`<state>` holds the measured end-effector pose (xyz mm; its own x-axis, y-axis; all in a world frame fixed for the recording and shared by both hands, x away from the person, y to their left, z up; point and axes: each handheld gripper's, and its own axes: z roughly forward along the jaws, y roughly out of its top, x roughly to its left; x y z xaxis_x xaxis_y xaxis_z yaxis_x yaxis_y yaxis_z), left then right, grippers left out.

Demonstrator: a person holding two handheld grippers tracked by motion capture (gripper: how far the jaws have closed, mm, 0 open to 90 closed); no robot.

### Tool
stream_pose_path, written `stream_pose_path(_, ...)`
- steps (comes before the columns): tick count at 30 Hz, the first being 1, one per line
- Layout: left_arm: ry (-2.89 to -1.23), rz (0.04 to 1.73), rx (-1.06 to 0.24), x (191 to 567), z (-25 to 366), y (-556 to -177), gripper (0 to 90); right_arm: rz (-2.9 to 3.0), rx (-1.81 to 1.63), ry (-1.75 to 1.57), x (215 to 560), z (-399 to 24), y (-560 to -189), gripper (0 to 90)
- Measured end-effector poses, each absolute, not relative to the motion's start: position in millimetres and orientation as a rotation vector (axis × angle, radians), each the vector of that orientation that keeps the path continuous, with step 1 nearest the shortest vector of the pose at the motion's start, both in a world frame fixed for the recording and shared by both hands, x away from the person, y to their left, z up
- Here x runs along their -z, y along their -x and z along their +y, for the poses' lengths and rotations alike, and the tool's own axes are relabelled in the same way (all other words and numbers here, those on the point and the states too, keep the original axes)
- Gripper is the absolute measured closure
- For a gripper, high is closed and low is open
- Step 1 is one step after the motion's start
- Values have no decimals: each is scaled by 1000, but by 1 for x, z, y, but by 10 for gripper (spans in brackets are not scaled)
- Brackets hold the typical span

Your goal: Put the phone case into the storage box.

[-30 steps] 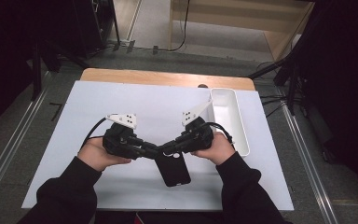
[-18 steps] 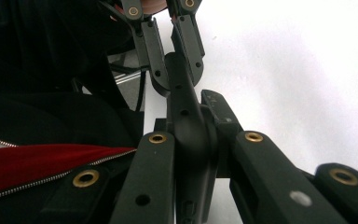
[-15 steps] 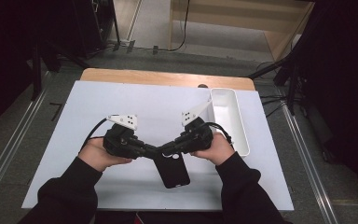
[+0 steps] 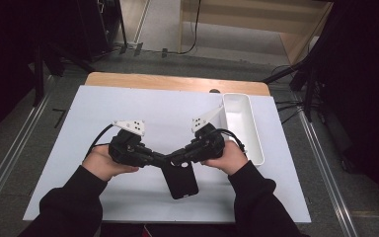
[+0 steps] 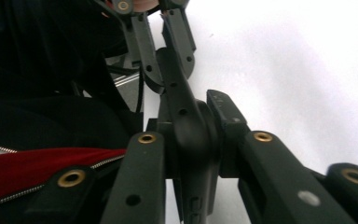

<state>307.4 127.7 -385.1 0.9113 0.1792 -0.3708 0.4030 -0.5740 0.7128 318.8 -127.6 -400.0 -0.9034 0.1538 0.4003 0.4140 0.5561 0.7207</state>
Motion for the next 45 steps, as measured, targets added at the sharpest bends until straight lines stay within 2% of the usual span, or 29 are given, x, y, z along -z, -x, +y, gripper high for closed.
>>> stream_pose_path(26, -2198, 444, 327, 381, 131, -309, 796, -2496, 1384, 716, 373, -150, -314, 349)
stream_pose_path(37, -2199, 472, 306, 376, 135, -308, 796, -2554, 1416, 944, 371, -160, -316, 285)
stream_pose_path(42, -2200, 478, 303, 373, 134, -307, 796, -2588, 1419, 1028, 374, -161, -317, 221)
stream_pose_path(45, -2203, 486, 303, 371, 134, -306, 796, -2622, 1413, 1065, 377, -162, -318, 144)
